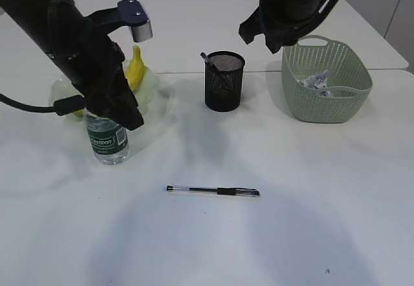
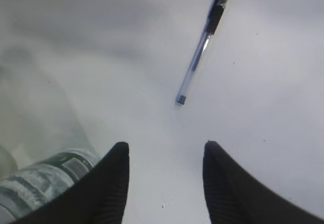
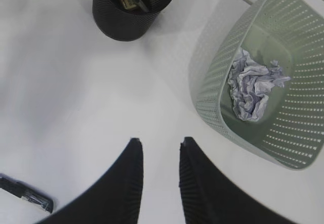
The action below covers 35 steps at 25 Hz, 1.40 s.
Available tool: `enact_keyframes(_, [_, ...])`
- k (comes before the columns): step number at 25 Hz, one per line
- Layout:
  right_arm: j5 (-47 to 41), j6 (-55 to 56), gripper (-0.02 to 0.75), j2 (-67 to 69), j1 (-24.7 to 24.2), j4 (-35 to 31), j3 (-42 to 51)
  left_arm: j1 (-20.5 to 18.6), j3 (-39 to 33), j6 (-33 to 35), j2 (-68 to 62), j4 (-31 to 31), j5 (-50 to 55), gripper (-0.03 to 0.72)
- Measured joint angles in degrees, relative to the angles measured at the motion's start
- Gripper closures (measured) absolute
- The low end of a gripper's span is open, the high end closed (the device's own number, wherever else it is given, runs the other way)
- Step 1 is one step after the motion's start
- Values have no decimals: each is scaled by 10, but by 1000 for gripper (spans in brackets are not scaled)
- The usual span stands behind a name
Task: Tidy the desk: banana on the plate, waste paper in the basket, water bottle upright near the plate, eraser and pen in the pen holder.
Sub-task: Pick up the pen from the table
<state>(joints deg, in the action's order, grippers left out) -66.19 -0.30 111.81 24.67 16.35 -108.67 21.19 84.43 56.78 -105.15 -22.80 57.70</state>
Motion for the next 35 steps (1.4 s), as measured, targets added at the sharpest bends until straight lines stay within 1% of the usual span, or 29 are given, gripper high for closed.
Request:
enact_keyframes(8, [0, 0, 546, 0, 0, 0, 0, 22, 0, -1, 0, 7, 1, 355])
enact_keyframes(10, [0, 0, 546, 0, 0, 0, 0, 23, 0, -1, 0, 7, 1, 355])
enact_keyframes(11, [0, 0, 546, 0, 0, 0, 0, 23, 0, -1, 0, 7, 1, 341])
enact_keyframes(18, [0, 0, 546, 0, 0, 0, 0, 23, 1, -3, 0, 13, -13, 355])
enact_keyframes(21, [0, 0, 546, 0, 0, 0, 0, 23, 2, -3, 0, 26, -24, 356])
enact_keyframes(24, [1, 0, 546, 0, 0, 1, 0, 23, 18, -3, 0, 30, -29, 356])
enact_keyframes(25, [2, 0, 546, 0, 0, 2, 0, 23, 26, -3, 0, 30, -30, 343])
enact_keyframes(28, [5, -1, 546, 0, 0, 4, 0, 23, 47, -3, 0, 31, -30, 353])
enact_keyframes(29, [5, -1, 546, 0, 0, 4, 0, 23, 55, -3, 0, 31, -30, 339])
enact_keyframes(35, [6, -1, 546, 0, 0, 4, 0, 23, 77, -3, 0, 27, -30, 359])
